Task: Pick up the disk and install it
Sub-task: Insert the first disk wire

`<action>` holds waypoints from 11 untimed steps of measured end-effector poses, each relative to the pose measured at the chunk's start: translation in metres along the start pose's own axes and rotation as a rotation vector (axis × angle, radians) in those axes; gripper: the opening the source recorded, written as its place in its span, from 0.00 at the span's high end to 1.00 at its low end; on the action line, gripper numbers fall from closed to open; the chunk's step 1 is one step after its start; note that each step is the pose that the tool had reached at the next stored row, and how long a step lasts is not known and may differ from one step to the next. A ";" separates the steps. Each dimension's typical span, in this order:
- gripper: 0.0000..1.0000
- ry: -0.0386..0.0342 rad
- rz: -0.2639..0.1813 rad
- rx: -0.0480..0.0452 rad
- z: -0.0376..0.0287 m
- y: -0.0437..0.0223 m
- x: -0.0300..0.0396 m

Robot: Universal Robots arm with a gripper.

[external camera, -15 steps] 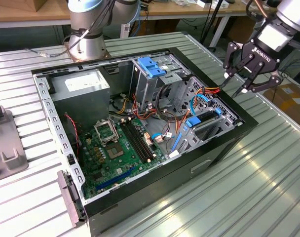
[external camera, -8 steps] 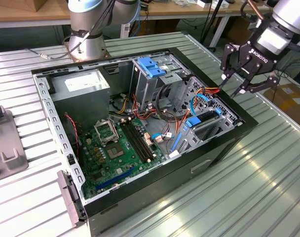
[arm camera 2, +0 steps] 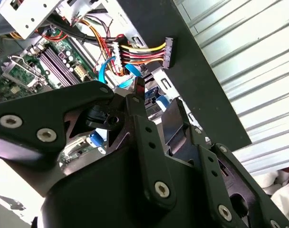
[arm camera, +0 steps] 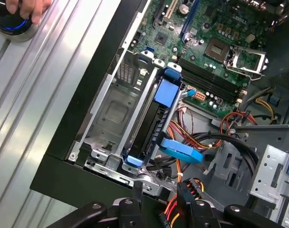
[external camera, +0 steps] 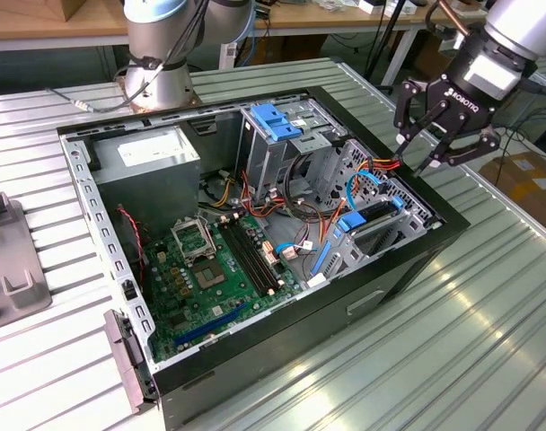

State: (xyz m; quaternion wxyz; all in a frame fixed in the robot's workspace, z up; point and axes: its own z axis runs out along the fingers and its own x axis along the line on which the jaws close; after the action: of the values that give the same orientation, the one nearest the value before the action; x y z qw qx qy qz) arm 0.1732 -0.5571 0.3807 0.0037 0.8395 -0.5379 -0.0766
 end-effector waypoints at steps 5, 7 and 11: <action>0.58 0.0073 -0.081 -0.0102 0.0036 -0.0025 -0.0042; 0.58 0.0085 -0.095 -0.0119 0.0048 -0.0042 -0.0054; 0.58 0.0097 -0.108 -0.0136 0.0064 -0.0103 -0.0079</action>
State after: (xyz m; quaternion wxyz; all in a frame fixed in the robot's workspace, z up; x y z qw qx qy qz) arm 0.1784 -0.5451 0.3744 0.0079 0.8675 -0.4914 -0.0763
